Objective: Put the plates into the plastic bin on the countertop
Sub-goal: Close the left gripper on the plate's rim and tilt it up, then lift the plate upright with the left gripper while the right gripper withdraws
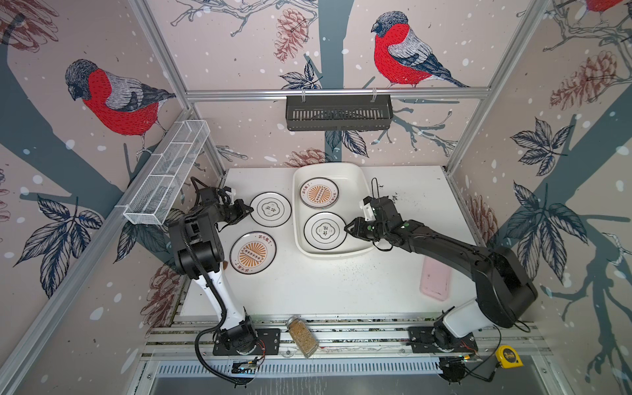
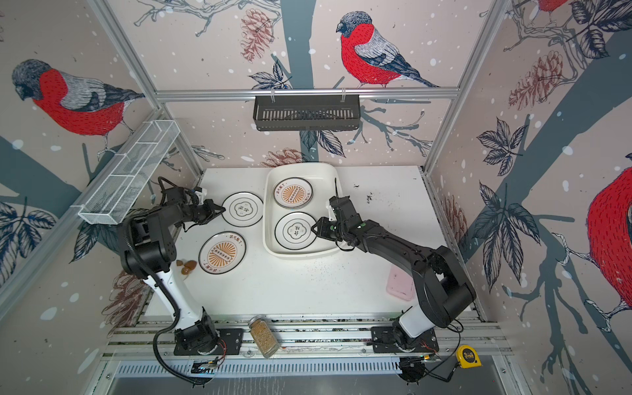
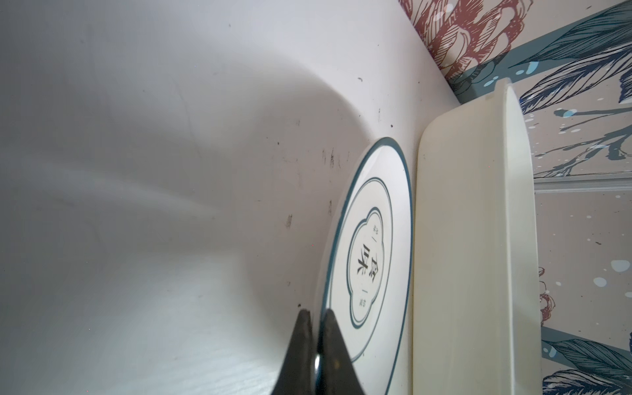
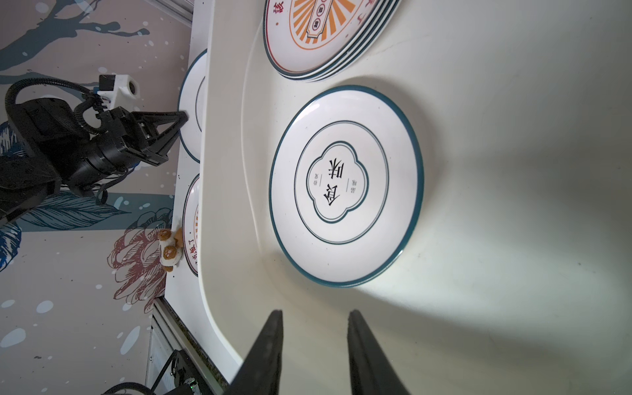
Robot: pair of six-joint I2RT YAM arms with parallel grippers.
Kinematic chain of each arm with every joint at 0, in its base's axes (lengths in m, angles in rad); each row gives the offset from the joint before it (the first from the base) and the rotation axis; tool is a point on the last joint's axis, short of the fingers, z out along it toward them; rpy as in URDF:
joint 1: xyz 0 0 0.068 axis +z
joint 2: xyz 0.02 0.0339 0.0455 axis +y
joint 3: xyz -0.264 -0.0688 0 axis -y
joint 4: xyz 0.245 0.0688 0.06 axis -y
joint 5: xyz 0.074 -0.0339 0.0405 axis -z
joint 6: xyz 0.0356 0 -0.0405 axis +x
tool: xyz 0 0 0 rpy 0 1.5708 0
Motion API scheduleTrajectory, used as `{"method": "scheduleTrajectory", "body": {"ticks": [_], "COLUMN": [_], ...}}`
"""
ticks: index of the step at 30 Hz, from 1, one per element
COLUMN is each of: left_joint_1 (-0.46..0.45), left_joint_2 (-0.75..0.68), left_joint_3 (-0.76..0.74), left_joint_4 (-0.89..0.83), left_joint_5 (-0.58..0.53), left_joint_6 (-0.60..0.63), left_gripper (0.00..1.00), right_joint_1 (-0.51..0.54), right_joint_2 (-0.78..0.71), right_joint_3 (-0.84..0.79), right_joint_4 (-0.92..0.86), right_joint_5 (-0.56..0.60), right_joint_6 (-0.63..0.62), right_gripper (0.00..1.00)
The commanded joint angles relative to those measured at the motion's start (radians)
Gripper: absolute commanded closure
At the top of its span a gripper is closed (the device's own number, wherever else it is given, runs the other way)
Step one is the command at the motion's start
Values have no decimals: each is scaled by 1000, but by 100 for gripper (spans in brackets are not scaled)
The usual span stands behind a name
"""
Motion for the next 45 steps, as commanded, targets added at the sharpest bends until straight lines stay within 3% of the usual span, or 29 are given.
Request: {"method": "scheduleTrajectory", "body": {"ticks": [1,11,29,45], "left_joint_1": [-8,-71,-124,-149], "left_joint_2": [-40,-110,-243,-369], "left_joint_3": [-3,-1,45,83], "left_joint_4": [16,-22,-82,-95], "left_joint_5": [-16,-156,-286,-264], "left_joint_6": [-26,-12,2,-25], "left_gripper": [100,100,100,100], "right_joint_1": [0,-4,-7,-12], "right_joint_2": [4,-9,-20,-19], "right_joint_3": [5,-10,-13,-4], "right_joint_4": [33,37,68,142], "right_joint_5": [-10,-12,-22,-65], "right_joint_6": [4,3,4,-20], "right_gripper": [66,66,65,58]}}
